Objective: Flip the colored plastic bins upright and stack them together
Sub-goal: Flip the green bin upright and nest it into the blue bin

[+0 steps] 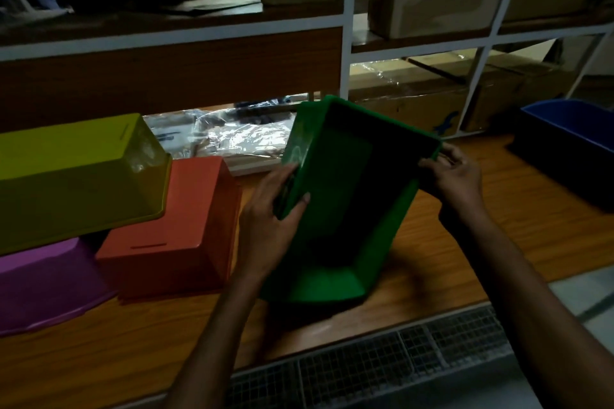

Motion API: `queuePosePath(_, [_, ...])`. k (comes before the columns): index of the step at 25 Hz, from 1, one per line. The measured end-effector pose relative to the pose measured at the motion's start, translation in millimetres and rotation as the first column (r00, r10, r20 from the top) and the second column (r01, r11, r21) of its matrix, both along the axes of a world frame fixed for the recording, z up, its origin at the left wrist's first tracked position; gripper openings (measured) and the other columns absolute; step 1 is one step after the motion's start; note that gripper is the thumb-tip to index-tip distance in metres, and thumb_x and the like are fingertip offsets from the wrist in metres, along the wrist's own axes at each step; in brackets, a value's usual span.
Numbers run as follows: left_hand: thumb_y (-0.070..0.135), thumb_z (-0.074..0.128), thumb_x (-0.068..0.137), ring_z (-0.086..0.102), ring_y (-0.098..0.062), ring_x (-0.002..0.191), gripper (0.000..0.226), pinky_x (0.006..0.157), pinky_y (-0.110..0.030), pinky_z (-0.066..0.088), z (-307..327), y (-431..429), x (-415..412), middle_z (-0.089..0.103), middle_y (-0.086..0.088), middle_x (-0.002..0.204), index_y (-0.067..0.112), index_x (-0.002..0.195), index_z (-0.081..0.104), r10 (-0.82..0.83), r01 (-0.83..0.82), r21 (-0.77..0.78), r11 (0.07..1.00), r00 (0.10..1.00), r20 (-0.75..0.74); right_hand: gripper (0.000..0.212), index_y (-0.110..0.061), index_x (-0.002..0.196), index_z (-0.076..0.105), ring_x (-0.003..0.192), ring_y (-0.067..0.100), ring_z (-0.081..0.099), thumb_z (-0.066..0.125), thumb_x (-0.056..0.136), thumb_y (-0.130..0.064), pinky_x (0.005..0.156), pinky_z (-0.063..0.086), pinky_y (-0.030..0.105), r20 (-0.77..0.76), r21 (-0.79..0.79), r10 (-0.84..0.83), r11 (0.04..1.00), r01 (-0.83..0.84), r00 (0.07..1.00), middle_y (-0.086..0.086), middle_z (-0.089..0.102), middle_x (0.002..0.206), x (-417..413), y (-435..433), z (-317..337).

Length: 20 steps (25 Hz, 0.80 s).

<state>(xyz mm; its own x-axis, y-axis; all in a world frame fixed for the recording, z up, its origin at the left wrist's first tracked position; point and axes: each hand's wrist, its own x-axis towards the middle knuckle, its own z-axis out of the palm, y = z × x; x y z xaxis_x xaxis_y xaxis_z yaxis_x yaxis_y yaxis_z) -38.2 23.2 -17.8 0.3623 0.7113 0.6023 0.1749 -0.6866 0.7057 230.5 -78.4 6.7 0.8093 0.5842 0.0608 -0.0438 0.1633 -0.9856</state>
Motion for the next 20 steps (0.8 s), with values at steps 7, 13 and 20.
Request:
queuePosePath(7, [0.001, 0.063, 0.091, 0.066, 0.002, 0.103, 0.043, 0.088, -0.015, 0.050, -10, -6, 32, 0.070, 0.007, 0.119, 0.014, 0.133, 0.064, 0.139, -0.123, -0.116, 0.986, 0.980, 0.140, 0.044, -0.015, 0.137, 0.059, 0.104, 0.007, 0.072, 0.069, 0.094, -0.011, 0.086, 0.059, 0.026, -0.002, 0.113, 0.080, 0.990, -0.079, 0.997, -0.005, 0.074, 0.115, 1, -27, -7])
queuePosePath(13, [0.002, 0.063, 0.095, 0.069, -0.025, 0.097, 0.022, 0.079, -0.031, 0.057, -49, 45, 43, 0.072, -0.012, 0.107, 0.018, 0.110, 0.065, 0.081, 0.119, -0.566, 0.816, 0.946, 0.315, 0.068, -0.032, 0.151, 0.045, 0.108, 0.002, 0.058, 0.071, 0.090, -0.014, 0.086, 0.050, 0.013, 0.508, -0.306, 0.258, 0.946, -0.107, 0.822, -0.005, 0.053, 0.129, -60, -69, -20])
queuePosePath(20, [0.006, 0.059, 0.098, 0.071, -0.015, 0.098, 0.042, 0.067, -0.025, 0.060, -37, -2, 81, 0.073, 0.002, 0.116, 0.024, 0.136, 0.060, -0.199, 0.293, -0.795, 0.532, 0.955, 0.219, 0.058, -0.021, 0.139, 0.057, 0.080, 0.009, 0.059, 0.068, 0.087, 0.003, 0.062, 0.050, 0.012, 0.237, -0.297, 0.112, 0.954, -0.038, 0.965, 0.001, 0.059, 0.115, -26, -110, 12])
